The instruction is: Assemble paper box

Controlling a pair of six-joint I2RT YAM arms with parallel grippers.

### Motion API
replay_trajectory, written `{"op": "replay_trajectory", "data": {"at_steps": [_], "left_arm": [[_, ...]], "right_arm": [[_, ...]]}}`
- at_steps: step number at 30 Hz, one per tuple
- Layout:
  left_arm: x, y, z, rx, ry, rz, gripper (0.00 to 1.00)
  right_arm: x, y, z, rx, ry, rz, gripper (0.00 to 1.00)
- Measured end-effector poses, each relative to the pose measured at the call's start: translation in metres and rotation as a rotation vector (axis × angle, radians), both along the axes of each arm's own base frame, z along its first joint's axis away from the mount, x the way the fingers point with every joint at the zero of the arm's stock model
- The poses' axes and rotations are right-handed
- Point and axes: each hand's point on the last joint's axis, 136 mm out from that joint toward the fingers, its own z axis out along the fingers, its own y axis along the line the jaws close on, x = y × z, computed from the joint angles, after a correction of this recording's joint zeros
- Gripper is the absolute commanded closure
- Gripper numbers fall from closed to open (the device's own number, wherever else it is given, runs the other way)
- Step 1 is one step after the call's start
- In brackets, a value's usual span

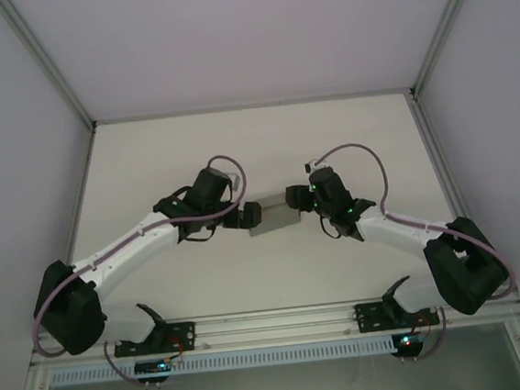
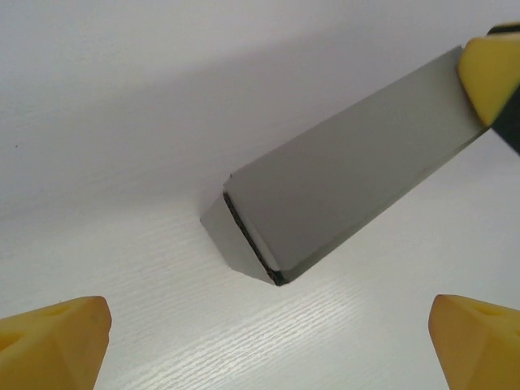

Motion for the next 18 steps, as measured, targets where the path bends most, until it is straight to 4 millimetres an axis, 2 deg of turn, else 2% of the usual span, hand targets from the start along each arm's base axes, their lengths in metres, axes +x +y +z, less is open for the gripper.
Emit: {"op": "replay_trajectory", "data": {"at_steps": [4, 6, 9, 14, 17, 18], "left_arm": [[0.019, 0.0, -0.009, -0.084, 0.041, 0.053, 0.0], [0.026, 0.002, -0.023, -0.131, 0.078, 0.084, 0.02], [0.023, 0.005, -0.044, -0.185, 0.135, 0.111, 0.18], [0.018, -0.01, -0.046, -0.336, 0.157, 0.088, 0.4], [0.011, -0.016, -0.046, -0.42, 0.175, 0.066, 0.63], [0.01, -0.018, -0.045, -0.438, 0.174, 0.06, 0.74]], "right_arm": [[0.002, 0.0, -0.002, 0.008, -0.017, -0.004, 0.4], [0.002, 0.001, -0.003, 0.014, -0.026, -0.004, 0.4], [0.001, 0.001, -0.004, 0.025, -0.038, 0.001, 0.4], [-0.002, 0.002, -0.007, 0.051, -0.068, 0.011, 0.45], [-0.009, 0.004, -0.01, 0.076, -0.085, 0.034, 0.57], [-0.011, 0.005, -0.01, 0.085, -0.094, 0.042, 0.6]]}}
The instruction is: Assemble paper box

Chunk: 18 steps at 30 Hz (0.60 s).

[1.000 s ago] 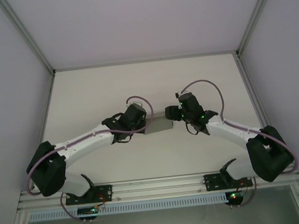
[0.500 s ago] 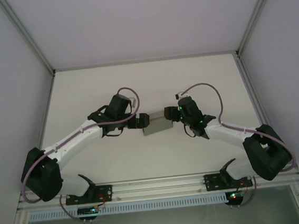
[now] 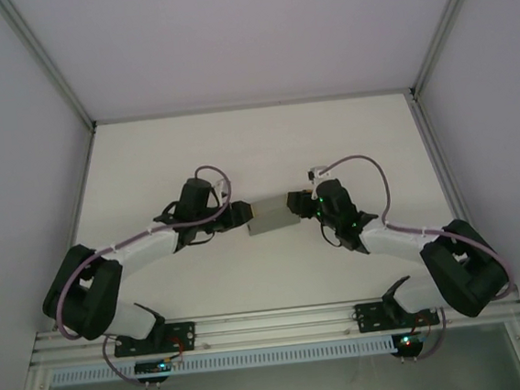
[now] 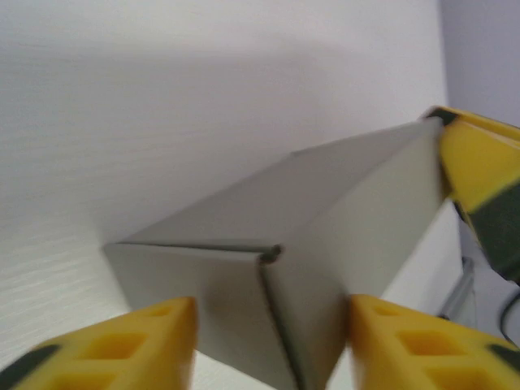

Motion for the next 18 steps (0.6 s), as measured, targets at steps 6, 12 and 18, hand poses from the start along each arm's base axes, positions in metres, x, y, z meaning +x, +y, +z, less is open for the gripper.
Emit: {"op": "replay_trajectory", "data": {"at_steps": [6, 12, 18], "left_arm": [[0.006, -0.004, 0.004, -0.074, 0.003, 0.028, 1.0], [0.008, -0.004, 0.005, -0.088, -0.001, 0.035, 1.0], [0.009, -0.004, 0.006, -0.082, -0.004, 0.037, 0.95]], "right_arm": [[-0.005, 0.001, 0.002, 0.028, -0.079, 0.003, 0.84], [0.0, -0.002, 0.002, 0.056, -0.16, -0.038, 0.99], [0.001, -0.002, 0.009, 0.068, -0.19, -0.046, 1.0]]}}
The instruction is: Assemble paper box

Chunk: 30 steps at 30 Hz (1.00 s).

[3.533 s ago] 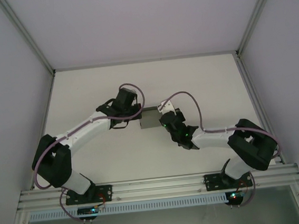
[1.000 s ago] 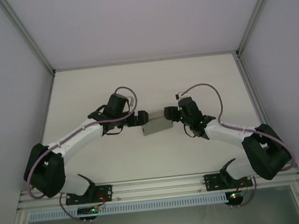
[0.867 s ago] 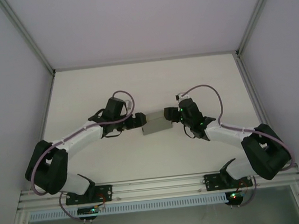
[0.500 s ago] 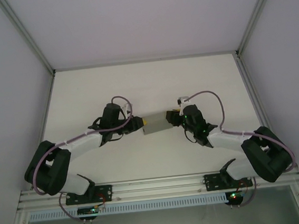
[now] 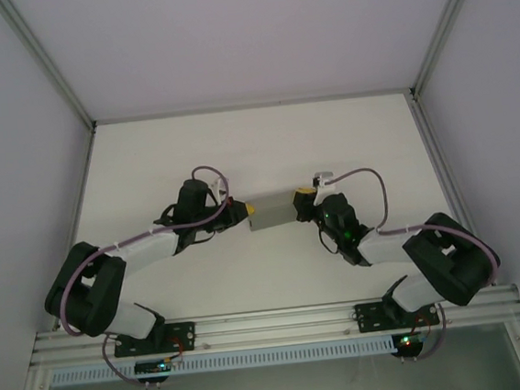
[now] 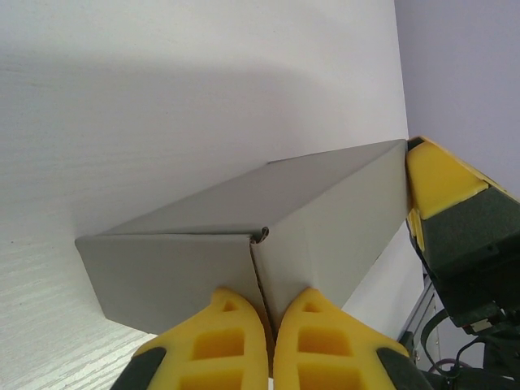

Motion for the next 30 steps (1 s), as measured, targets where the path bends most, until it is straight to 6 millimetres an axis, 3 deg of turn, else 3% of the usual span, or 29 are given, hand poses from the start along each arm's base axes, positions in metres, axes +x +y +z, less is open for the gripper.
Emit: {"op": "replay_trajectory", "data": {"at_steps": [2, 5, 11, 12, 15, 17, 22, 30], "left_arm": [[0.002, 0.0, 0.001, 0.015, -0.008, 0.0, 0.84], [0.007, 0.002, 0.003, 0.072, -0.03, 0.002, 0.53], [0.024, 0.014, 0.012, 0.241, -0.101, 0.033, 0.05], [0.028, 0.015, 0.017, 0.257, -0.124, 0.036, 0.0], [0.041, 0.019, 0.044, 0.289, -0.207, 0.061, 0.0], [0.047, 0.022, 0.063, 0.309, -0.265, 0.077, 0.0], [0.06, 0.043, 0.095, 0.389, -0.36, 0.142, 0.0], [0.076, 0.107, 0.098, 0.521, -0.349, 0.287, 0.0]], "right_arm": [[0.0, 0.0, 0.004, -0.014, 0.001, 0.003, 0.95], [0.001, 0.001, 0.009, -0.083, 0.032, 0.019, 0.76], [0.0, 0.006, 0.017, -0.227, 0.14, 0.077, 0.62], [0.001, 0.005, 0.022, -0.239, 0.149, 0.08, 0.58], [0.011, -0.003, 0.044, -0.253, 0.147, 0.072, 0.29], [0.017, -0.007, 0.064, -0.249, 0.122, 0.08, 0.02], [0.018, 0.003, 0.092, -0.312, 0.047, 0.235, 0.01], [0.0, 0.048, 0.093, -0.648, -0.101, 0.729, 0.01]]}}
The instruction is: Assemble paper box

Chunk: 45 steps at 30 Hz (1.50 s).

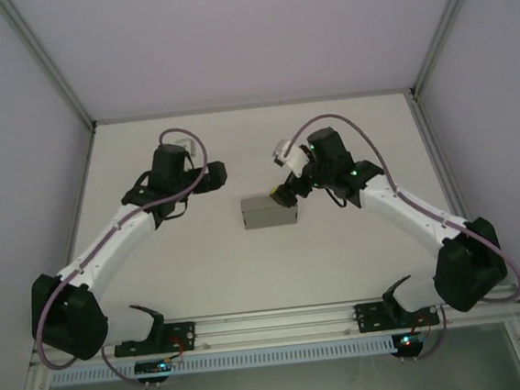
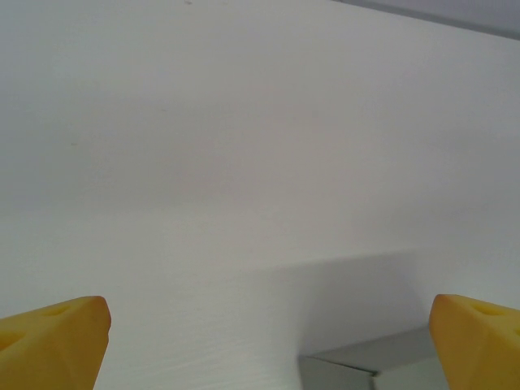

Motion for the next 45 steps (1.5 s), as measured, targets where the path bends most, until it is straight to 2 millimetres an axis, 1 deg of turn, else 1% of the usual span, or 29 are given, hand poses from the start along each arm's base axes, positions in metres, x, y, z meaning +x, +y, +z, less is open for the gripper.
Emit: {"op": "replay_trajectory", "data": {"at_steps": [3, 6, 10, 11, 14, 18, 20, 21, 24, 27, 28, 34, 37, 40, 42, 43, 45], "left_arm": [[-0.003, 0.016, -0.001, 0.015, 0.002, 0.03, 0.0], [-0.009, 0.027, -0.005, 0.027, 0.014, 0.046, 0.0], [-0.019, 0.037, -0.017, 0.045, 0.043, 0.063, 0.0], [-0.021, 0.039, -0.019, 0.048, 0.049, 0.067, 0.0], [-0.026, 0.044, -0.024, 0.057, 0.062, 0.075, 0.0], [-0.03, 0.049, -0.025, 0.061, 0.064, 0.086, 0.01], [-0.031, 0.051, -0.025, 0.067, 0.065, 0.093, 0.0], [-0.032, 0.052, -0.025, 0.07, 0.066, 0.096, 0.0], [-0.034, 0.055, -0.025, 0.078, 0.066, 0.105, 0.0], [-0.038, 0.057, -0.028, 0.084, 0.071, 0.109, 0.01], [-0.039, 0.058, -0.029, 0.087, 0.073, 0.111, 0.0], [-0.043, 0.064, -0.03, 0.098, 0.067, 0.127, 0.01], [-0.045, 0.065, -0.03, 0.097, 0.061, 0.129, 0.01], [-0.047, 0.066, -0.031, 0.098, 0.063, 0.129, 0.01], [-0.049, 0.066, -0.034, 0.1, 0.067, 0.128, 0.0], [-0.05, 0.067, -0.034, 0.1, 0.067, 0.128, 0.0], [-0.051, 0.067, -0.036, 0.101, 0.069, 0.128, 0.0]], "right_arm": [[-0.009, 0.009, -0.017, -0.114, -0.019, 0.176, 0.01], [-0.009, 0.014, -0.035, -0.215, -0.007, 0.3, 0.01], [-0.006, 0.025, -0.053, -0.323, -0.002, 0.416, 0.01], [-0.008, 0.028, -0.058, -0.351, 0.0, 0.437, 0.01], [-0.015, 0.036, -0.078, -0.449, 0.004, 0.499, 0.04], [-0.021, 0.042, -0.109, -0.572, 0.011, 0.541, 0.18], [-0.018, 0.043, -0.12, -0.62, 0.006, 0.531, 0.26], [-0.015, 0.043, -0.124, -0.639, -0.001, 0.522, 0.28], [-0.007, 0.041, -0.133, -0.675, -0.028, 0.486, 0.37], [0.001, 0.039, -0.137, -0.693, -0.062, 0.447, 0.49], [0.005, 0.039, -0.138, -0.701, -0.08, 0.428, 0.51], [0.033, 0.033, -0.138, -0.763, -0.205, 0.302, 0.48], [0.052, 0.03, -0.136, -0.799, -0.268, 0.225, 0.48], [0.069, 0.027, -0.137, -0.826, -0.313, 0.16, 0.45], [0.074, 0.025, -0.142, -0.832, -0.321, 0.143, 0.35], [0.074, 0.024, -0.144, -0.833, -0.319, 0.138, 0.28], [0.072, 0.021, -0.148, -0.84, -0.313, 0.139, 0.19]]}}
